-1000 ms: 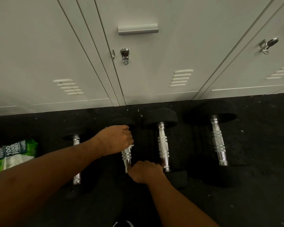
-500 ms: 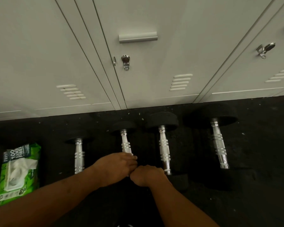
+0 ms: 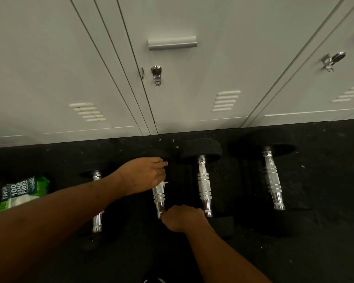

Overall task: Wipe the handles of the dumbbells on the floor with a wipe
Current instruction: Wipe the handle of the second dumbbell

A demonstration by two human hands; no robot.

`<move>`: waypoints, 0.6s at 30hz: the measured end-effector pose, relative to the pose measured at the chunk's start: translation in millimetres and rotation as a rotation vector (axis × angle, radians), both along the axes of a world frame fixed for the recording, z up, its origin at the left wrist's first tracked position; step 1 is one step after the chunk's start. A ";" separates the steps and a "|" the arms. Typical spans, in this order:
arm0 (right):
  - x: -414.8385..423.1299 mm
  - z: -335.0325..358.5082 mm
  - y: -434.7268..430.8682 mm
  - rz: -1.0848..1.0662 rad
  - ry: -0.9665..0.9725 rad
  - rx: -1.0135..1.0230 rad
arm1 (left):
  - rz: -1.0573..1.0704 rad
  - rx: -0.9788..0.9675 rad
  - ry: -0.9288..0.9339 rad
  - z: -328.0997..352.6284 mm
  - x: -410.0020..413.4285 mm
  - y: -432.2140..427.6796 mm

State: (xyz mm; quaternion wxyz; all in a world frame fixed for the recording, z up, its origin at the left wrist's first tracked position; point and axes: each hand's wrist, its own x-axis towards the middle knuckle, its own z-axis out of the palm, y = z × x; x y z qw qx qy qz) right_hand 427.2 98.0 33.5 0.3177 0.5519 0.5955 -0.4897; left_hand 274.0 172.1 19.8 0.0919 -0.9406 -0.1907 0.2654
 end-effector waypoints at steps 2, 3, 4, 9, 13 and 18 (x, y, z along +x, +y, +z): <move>0.4 -0.1 0.2 0.003 0.004 -0.005 | 0.000 0.032 0.066 1.6 2.8 0.7; 0.7 -0.2 0.4 0.005 0.004 -0.008 | 0.005 0.034 0.084 1.7 3.7 -1.4; 0.7 -0.3 0.3 0.005 0.004 -0.008 | 0.023 0.023 0.098 1.1 3.9 -4.9; -0.9 -0.5 -1.2 0.026 0.003 0.004 | 0.131 -0.068 -0.187 -7.5 -4.8 -30.2; -0.5 0.8 -2.9 0.019 0.003 0.043 | 0.123 -0.214 -0.371 -17.3 -1.5 -57.6; -0.8 -1.6 -3.4 0.041 0.004 0.026 | 0.122 -0.249 -0.489 -17.2 4.7 -77.3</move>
